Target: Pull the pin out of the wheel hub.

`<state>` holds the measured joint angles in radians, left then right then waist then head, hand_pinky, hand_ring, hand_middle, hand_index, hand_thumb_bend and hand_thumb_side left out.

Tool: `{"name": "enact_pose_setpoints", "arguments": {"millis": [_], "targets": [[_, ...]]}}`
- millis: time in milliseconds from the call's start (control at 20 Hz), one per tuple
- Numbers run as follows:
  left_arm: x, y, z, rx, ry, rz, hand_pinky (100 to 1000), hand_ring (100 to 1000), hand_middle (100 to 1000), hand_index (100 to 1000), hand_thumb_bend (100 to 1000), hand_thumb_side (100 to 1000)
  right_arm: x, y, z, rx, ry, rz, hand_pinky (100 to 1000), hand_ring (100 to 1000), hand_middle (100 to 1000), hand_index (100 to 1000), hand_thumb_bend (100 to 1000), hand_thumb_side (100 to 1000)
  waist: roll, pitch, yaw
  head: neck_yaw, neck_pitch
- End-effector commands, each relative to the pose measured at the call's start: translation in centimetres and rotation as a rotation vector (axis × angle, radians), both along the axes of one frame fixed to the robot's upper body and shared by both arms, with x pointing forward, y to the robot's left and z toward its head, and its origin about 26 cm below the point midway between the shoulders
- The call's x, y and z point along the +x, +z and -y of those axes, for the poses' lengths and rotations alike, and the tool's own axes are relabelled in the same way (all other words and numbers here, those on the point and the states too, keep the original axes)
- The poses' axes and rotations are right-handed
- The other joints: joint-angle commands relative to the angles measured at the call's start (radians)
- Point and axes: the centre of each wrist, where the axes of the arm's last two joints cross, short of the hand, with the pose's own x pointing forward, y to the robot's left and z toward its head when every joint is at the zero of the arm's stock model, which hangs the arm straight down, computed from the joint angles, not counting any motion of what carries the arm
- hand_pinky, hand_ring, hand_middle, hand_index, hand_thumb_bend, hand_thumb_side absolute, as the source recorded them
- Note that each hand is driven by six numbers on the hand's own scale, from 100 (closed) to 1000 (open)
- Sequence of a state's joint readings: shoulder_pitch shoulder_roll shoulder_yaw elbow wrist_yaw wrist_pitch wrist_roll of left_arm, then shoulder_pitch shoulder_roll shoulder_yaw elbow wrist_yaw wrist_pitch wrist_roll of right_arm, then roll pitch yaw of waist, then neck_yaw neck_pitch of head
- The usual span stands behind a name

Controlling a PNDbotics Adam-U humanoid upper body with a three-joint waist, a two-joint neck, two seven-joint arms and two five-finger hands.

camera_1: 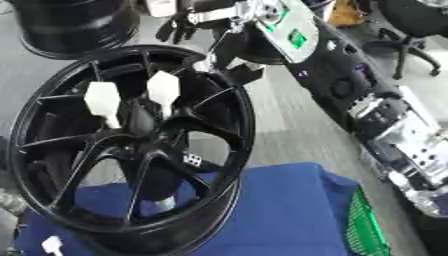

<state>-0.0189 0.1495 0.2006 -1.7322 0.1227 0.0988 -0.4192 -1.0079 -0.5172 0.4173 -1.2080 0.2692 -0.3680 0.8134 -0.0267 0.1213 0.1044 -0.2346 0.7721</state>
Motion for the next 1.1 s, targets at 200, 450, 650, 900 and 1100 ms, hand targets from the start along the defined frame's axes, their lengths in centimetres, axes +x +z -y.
{"name": "enact_pose_setpoints", "arguments": {"millis": [200,450,650,900,1100], "targets": [[0.3,0.8,0.0,0.017,-0.014,0.028,758,782,662,732,374,718,-0.8,0.5,-1.6,-0.124,0.163,0.049,888,898,907,957,100,286,0.005,-0.006,0.005,-0.01,-0.002],[0.3,0.8,0.0,0.017,-0.013,0.028,758,781,659,732,374,719,-1.5,0.1,-2.9,-0.141,0.224,0.055,891,899,903,954,100,290,0.004,-0.005,0.007,-0.013,-0.002],[0.3,0.8,0.0,0.017,-0.014,0.028,758,780,657,733,373,720,-2.4,0.1,-3.8,-0.155,0.276,0.065,893,899,900,953,100,295,0.002,-0.005,0.008,-0.014,-0.002],[0.4,0.9,0.0,0.017,-0.015,0.029,758,779,656,733,372,721,-2.9,-0.4,-4.3,-0.166,0.291,0.053,891,896,889,948,100,297,0.002,-0.005,0.008,-0.016,-0.002],[0.4,0.9,0.1,0.014,-0.019,0.03,758,778,654,733,371,722,-2.7,-1.3,-4.4,-0.174,0.283,0.033,889,895,885,946,100,298,0.004,-0.004,0.01,-0.021,-0.002]]}}
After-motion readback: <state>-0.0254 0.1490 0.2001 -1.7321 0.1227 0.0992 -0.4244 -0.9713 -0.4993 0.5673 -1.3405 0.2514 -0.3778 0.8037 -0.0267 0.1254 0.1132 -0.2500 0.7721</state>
